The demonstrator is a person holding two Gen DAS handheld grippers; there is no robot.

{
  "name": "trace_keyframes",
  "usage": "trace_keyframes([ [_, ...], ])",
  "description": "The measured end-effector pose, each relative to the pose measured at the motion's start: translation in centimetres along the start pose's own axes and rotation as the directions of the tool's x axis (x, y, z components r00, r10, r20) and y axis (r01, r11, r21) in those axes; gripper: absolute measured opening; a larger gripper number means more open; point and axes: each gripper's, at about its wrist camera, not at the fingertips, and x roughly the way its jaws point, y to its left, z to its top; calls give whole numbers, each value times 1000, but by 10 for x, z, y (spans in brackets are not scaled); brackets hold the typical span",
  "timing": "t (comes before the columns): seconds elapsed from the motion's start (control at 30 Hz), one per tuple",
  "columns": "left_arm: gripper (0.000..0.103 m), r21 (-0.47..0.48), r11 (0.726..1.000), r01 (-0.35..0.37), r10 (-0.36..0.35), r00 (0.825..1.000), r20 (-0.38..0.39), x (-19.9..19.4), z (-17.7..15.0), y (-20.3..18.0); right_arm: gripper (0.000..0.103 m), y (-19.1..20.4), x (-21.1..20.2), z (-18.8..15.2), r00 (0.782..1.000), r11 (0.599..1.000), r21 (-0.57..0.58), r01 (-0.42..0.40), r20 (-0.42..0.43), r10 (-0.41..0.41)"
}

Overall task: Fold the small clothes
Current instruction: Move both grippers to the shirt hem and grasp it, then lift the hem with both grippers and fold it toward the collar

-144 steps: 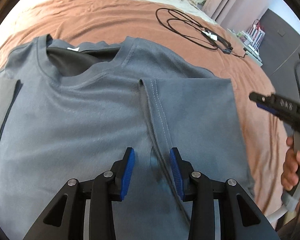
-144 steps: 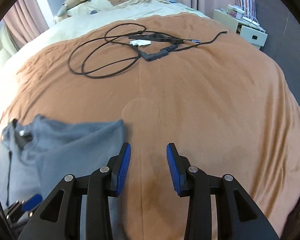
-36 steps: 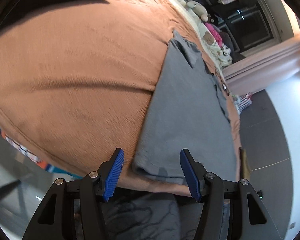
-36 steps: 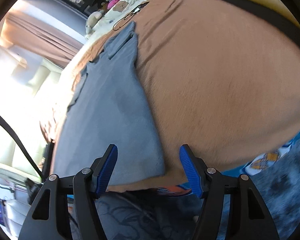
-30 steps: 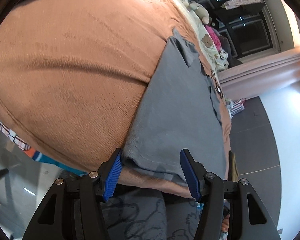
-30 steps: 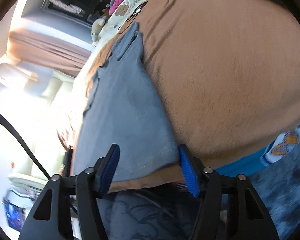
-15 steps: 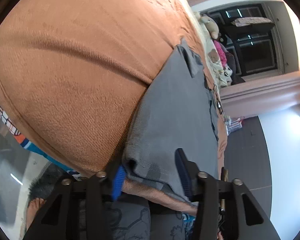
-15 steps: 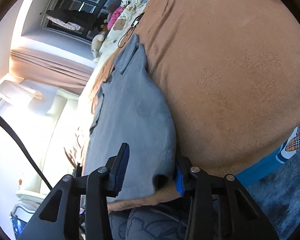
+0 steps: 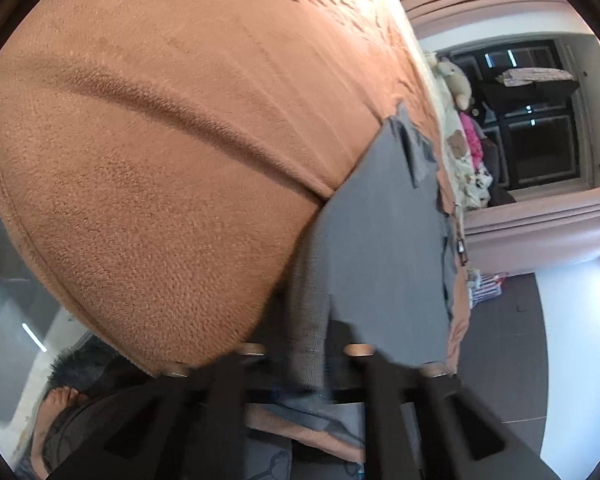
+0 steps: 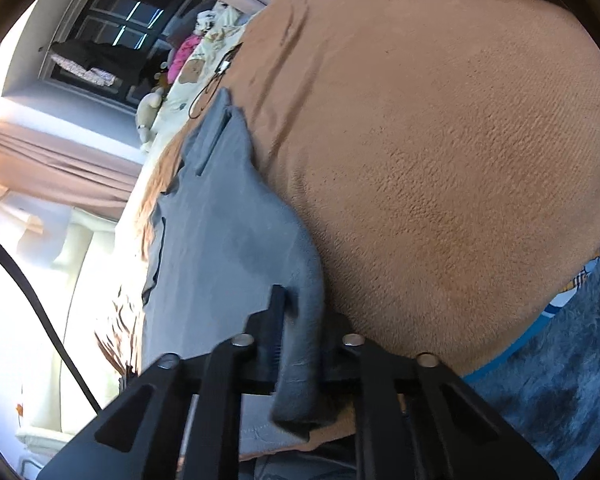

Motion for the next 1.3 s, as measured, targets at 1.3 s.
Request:
trace_keyframes([
  [1.3,3,140,926,351,-372,911,176,-188,-45,-34,0,27,-128,-56,944,958,-162,-237,193,267],
])
